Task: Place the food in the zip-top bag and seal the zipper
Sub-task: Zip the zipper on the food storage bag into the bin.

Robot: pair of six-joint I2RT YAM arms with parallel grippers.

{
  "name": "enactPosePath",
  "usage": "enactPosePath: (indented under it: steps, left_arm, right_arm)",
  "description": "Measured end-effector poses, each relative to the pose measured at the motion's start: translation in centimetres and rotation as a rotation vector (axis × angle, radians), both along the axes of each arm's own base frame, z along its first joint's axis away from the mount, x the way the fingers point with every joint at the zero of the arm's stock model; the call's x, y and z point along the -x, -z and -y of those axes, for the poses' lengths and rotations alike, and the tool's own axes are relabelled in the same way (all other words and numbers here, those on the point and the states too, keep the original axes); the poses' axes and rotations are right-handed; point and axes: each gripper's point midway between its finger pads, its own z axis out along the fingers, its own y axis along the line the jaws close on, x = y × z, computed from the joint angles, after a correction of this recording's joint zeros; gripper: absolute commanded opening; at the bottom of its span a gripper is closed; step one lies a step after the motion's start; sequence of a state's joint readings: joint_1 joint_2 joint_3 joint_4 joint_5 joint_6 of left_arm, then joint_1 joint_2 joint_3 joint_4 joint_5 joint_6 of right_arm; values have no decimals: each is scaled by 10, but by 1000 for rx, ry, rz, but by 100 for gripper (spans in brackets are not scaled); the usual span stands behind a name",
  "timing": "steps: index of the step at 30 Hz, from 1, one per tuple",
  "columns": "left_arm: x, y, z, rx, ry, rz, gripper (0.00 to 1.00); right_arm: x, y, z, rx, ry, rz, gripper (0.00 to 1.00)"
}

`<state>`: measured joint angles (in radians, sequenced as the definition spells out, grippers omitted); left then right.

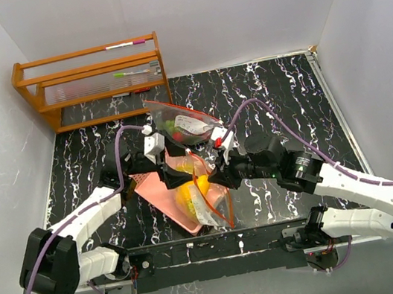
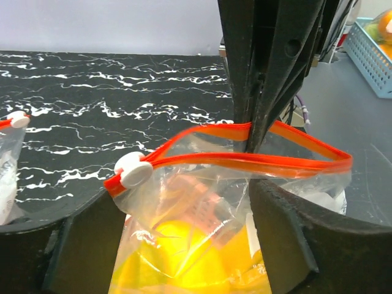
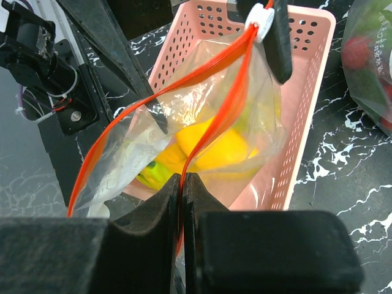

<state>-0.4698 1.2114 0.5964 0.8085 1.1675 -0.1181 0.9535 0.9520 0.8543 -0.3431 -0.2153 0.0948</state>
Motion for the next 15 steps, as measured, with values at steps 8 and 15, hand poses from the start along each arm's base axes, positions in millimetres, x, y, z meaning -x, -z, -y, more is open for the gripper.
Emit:
enactPosePath:
  steps: [8, 15]
  left_arm:
    - [1, 5, 1, -49, 0, -31, 0]
    - [-2, -9, -6, -49, -95, 2, 0]
  right_arm:
    - [-4, 1, 1, 10, 18, 13, 9]
    - [-11, -3, 6, 10, 65, 32, 25]
